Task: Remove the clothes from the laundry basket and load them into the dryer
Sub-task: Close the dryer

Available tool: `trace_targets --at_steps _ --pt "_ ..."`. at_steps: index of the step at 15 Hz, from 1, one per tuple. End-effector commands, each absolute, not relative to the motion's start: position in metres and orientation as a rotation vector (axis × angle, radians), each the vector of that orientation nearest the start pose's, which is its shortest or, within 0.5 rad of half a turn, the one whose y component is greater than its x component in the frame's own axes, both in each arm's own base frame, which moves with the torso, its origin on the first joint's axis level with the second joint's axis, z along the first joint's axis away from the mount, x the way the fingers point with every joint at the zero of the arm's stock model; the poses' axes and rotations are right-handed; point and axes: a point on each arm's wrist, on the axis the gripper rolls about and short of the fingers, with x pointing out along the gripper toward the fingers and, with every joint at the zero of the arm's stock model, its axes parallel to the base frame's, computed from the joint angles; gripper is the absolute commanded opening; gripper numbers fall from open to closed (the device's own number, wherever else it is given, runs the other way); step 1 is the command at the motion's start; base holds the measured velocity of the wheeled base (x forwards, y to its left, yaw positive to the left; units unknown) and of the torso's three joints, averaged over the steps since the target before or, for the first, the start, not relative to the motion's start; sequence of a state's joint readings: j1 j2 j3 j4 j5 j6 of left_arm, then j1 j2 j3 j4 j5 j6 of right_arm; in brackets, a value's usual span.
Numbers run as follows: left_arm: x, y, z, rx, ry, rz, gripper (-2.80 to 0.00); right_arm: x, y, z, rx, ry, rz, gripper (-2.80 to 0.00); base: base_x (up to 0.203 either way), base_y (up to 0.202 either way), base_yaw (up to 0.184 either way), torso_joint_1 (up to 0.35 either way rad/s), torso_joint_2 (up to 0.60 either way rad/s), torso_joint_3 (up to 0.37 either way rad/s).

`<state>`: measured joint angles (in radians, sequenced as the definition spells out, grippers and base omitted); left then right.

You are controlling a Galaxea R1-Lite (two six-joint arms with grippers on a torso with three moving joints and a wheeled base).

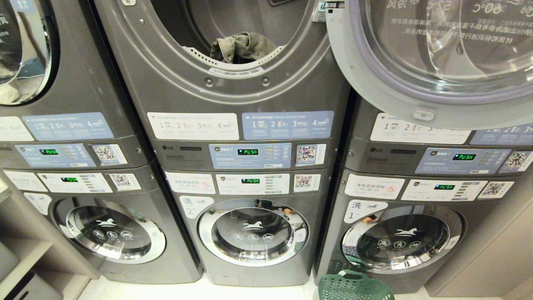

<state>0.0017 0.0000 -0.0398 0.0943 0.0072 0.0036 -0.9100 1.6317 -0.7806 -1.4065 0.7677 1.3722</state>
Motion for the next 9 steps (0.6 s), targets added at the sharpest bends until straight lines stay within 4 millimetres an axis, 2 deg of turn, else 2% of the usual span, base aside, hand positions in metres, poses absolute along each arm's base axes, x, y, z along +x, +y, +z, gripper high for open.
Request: trace_targets --at_steps 1,3,9 --pt "-0.026 0.0001 0.0768 0.003 0.057 0.009 -2.8 0.1801 -0.2062 0.2823 1.023 -0.413 0.202 -2.8 0.0 0.0 0.0 0.0 0.0 0.0" --pt "-0.026 0.0001 0.0769 0.003 0.055 0.009 -2.8 0.1803 -0.2061 0.2891 1.003 -0.429 0.228 -2.8 0.0 0.0 0.0 0.0 0.0 0.0" --pt "-0.0259 0.0001 0.0767 0.003 0.055 0.009 -2.8 0.182 -0.2078 0.2907 0.973 -0.424 0.251 -2.8 0.0 0.0 0.0 0.0 0.0 0.0"
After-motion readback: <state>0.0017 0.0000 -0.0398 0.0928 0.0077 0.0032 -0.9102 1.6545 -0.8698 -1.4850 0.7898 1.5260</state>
